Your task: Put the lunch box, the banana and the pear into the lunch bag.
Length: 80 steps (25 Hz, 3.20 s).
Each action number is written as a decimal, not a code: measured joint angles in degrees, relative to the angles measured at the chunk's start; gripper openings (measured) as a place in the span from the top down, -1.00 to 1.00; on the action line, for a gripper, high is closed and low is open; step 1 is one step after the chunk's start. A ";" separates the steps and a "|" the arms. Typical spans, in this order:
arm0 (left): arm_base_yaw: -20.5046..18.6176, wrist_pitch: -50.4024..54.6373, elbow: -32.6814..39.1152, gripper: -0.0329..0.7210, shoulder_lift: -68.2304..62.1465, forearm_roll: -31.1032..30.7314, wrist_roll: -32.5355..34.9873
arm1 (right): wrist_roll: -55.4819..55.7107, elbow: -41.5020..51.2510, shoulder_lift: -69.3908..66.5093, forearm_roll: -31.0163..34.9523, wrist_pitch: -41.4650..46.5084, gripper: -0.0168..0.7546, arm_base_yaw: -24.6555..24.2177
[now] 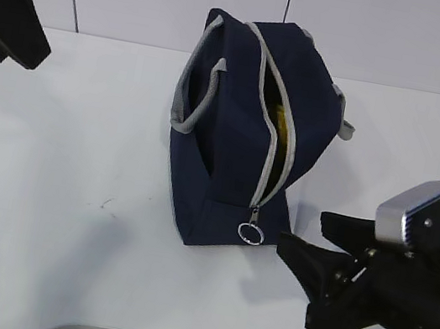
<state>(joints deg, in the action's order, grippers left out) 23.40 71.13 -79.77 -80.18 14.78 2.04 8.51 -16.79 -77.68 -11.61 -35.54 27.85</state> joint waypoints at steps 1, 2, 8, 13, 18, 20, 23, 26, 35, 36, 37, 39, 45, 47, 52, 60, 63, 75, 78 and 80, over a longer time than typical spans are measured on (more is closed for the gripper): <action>0.00 0.00 0.00 0.09 0.00 0.00 0.00 | 0.13 0.00 -1.91 0.00 -1.22 -0.29 0.00; 0.00 0.00 0.00 0.09 0.00 0.00 0.00 | 0.22 0.00 -3.81 0.00 -2.59 -0.29 0.00; 0.00 0.00 0.00 0.11 0.00 -0.09 0.00 | 0.22 -0.11 -13.12 -0.67 -10.67 -0.29 0.00; 0.00 0.00 0.00 0.12 0.00 -0.09 0.00 | 0.22 -1.75 -19.65 -1.02 -15.16 -0.29 0.00; 0.00 0.00 0.00 0.12 0.00 -0.09 0.00 | 0.35 -3.64 -25.46 -1.02 -20.00 -0.29 0.00; 0.00 0.00 0.00 0.12 0.00 -0.09 0.00 | 0.35 -4.37 -27.29 -1.02 -20.95 -0.29 0.00; 0.00 0.00 0.00 0.12 0.00 -0.09 0.00 | 0.35 -4.88 -29.09 -1.02 -22.52 -0.29 0.00; 0.00 0.00 0.00 0.12 0.00 -0.09 0.00 | 0.35 -5.13 -29.89 -1.02 -24.91 -0.29 0.00; 0.00 0.00 0.00 0.12 0.00 -0.09 0.00 | 0.35 -5.72 -31.95 -1.02 -26.67 -0.21 0.00; 0.00 0.00 0.00 0.12 0.00 -0.09 0.00 | 0.37 -5.72 -31.95 -1.02 -26.85 -0.15 0.00; 0.00 0.00 0.00 0.12 0.00 -0.09 0.00 | 0.37 -5.72 -31.95 -1.02 -27.00 -0.09 0.00; 0.00 0.00 0.00 0.12 0.00 -0.09 0.00 | 0.37 -5.72 -31.95 -1.02 -27.30 0.03 0.00; 0.00 0.00 0.00 0.12 0.00 -0.09 0.00 | 0.37 -5.72 -31.95 -1.02 -27.75 0.20 0.00; 0.00 0.00 0.00 0.12 0.00 -0.09 0.00 | 0.37 -5.72 -31.95 -1.02 -27.88 0.27 0.00; 0.00 0.00 0.00 0.12 0.00 0.49 0.00 | 0.37 -5.72 -31.95 -1.02 -28.37 0.40 0.00; 0.00 0.00 0.00 0.13 0.00 2.27 0.00 | 0.37 -5.72 -31.95 -1.02 -28.69 0.41 0.00; 0.00 0.00 0.00 0.13 0.00 2.89 0.00 | 0.47 -5.72 -31.95 -1.02 -28.78 0.41 0.00; 0.00 0.00 0.00 0.13 0.00 4.46 0.00 | 0.61 -4.78 -31.95 -1.02 -29.14 0.42 0.00; 0.00 0.00 0.00 0.15 0.00 4.46 0.00 | 0.63 -4.78 -31.95 -1.02 -29.14 0.43 0.00; 0.00 0.00 0.00 0.15 0.00 4.70 0.00 | 0.98 -4.78 -31.95 -1.02 -29.14 0.48 0.00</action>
<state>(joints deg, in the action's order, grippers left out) 23.40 71.13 -79.77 -80.18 19.47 2.04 9.49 -21.57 -109.63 -12.63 -64.69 27.85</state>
